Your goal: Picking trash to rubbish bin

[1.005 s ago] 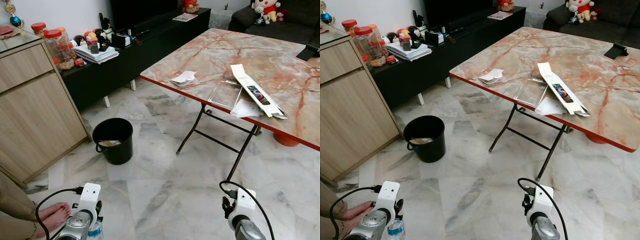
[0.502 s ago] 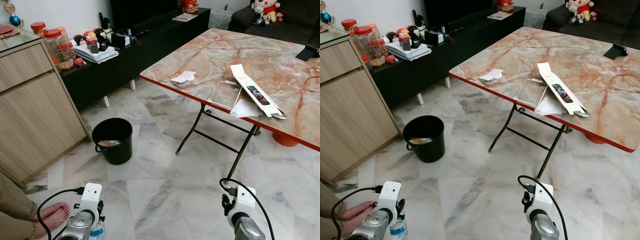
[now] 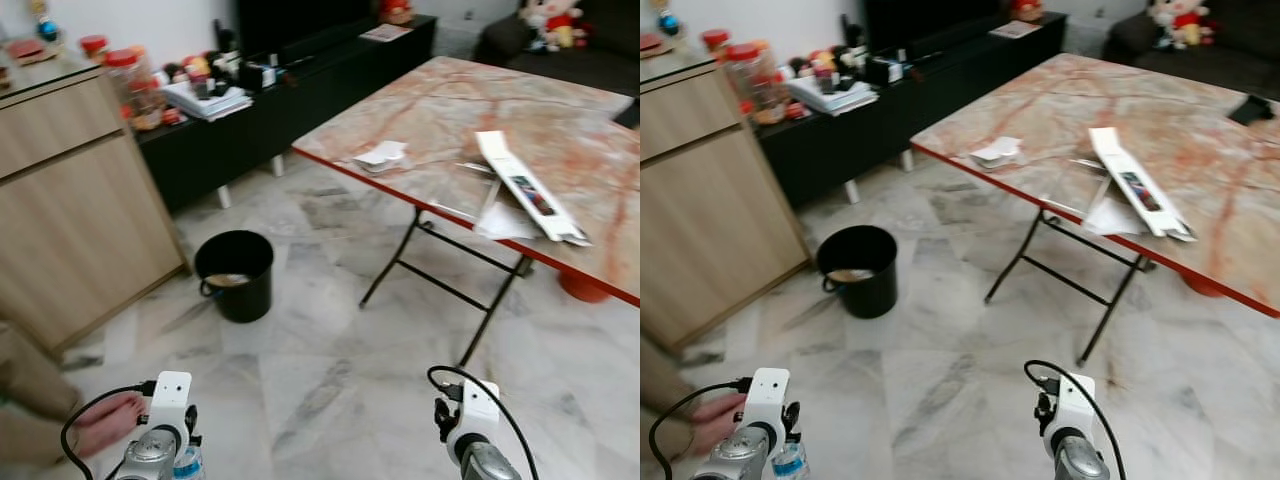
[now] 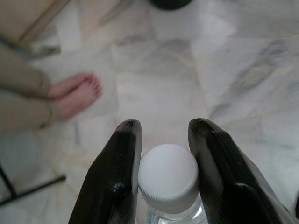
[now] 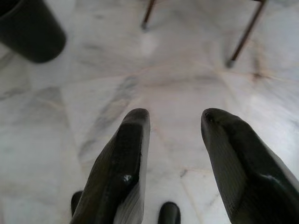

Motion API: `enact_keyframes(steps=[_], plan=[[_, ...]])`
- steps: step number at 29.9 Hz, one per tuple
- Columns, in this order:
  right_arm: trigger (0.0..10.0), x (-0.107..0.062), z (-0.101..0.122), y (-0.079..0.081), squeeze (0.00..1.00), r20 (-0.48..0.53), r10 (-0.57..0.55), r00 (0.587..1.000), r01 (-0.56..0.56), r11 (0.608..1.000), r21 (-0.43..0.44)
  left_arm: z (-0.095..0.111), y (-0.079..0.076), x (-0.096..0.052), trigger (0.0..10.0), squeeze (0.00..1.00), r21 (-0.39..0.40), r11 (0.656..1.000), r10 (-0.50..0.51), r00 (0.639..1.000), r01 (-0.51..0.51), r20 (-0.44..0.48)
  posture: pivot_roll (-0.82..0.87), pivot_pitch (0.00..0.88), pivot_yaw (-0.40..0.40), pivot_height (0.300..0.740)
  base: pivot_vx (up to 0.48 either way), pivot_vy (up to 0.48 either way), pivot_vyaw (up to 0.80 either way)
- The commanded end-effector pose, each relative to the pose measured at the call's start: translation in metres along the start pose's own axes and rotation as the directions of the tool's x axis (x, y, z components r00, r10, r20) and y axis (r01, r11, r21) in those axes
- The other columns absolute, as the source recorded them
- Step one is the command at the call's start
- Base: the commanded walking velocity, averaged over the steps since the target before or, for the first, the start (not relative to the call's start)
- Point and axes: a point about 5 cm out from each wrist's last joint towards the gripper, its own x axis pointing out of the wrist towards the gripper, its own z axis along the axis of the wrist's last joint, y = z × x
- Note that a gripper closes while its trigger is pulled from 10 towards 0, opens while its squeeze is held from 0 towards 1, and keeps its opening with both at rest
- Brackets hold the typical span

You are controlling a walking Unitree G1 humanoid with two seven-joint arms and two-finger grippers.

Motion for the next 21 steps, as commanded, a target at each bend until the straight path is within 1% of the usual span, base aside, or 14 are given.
enact_keyframes(steps=[1, 10, 12, 14, 17, 21], plan=[[10.0, 0.0004, 0.0000, 0.0033, 0.00, -0.003, 0.004, 1.000, -0.004, 1.000, 0.013, -0.0017, 0.0040, -0.0004, 10.0, 0.00, 0.006, 1.000, 0.015, 1.000, -0.015, -0.011, 0.16, 0.000, 0.017, 0.740, 0.266, 0.000, 0.00], [10.0, -0.0005, -0.0030, 0.0032, 0.00, -0.011, 0.000, 1.000, 0.000, 1.000, 0.013, -0.0012, 0.0064, -0.0004, 10.0, 0.00, 0.016, 1.000, 0.016, 1.000, -0.016, -0.011, 0.17, 0.000, 0.028, 0.740, 0.267, 0.000, 0.00], [10.0, -0.0011, -0.0050, 0.0036, 0.00, -0.017, 0.000, 1.000, 0.000, 1.000, -0.002, -0.0015, 0.0085, -0.0006, 10.0, 0.00, 0.018, 1.000, 0.020, 1.000, -0.020, -0.013, 0.17, 0.000, 0.031, 0.740, 0.264, 0.000, 0.00], [10.0, -0.0014, -0.0063, 0.0042, 0.00, -0.022, 0.000, 1.000, 0.000, 1.000, -0.009, -0.0015, 0.0095, -0.0007, 10.0, 0.00, 0.019, 1.000, 0.022, 1.000, -0.022, -0.013, 0.17, 0.000, 0.032, 0.740, 0.276, 0.000, 0.58], [10.0, -0.0018, -0.0076, 0.0044, 0.00, -0.024, -0.002, 1.000, 0.002, 1.000, 0.002, -0.0018, 0.0100, -0.0008, 10.0, 0.00, 0.021, 1.000, 0.023, 1.000, -0.022, -0.015, 0.17, 0.000, 0.032, 0.740, 0.294, 0.000, 0.66], [10.0, -0.0018, -0.0076, 0.0052, 0.00, -0.023, 0.000, 1.000, 0.001, 1.000, 0.015, -0.0013, 0.0102, -0.0007, 10.0, 0.00, 0.021, 1.000, 0.022, 1.000, -0.022, -0.014, 0.17, 0.000, 0.033, 0.740, 0.315, 0.000, 0.00]])
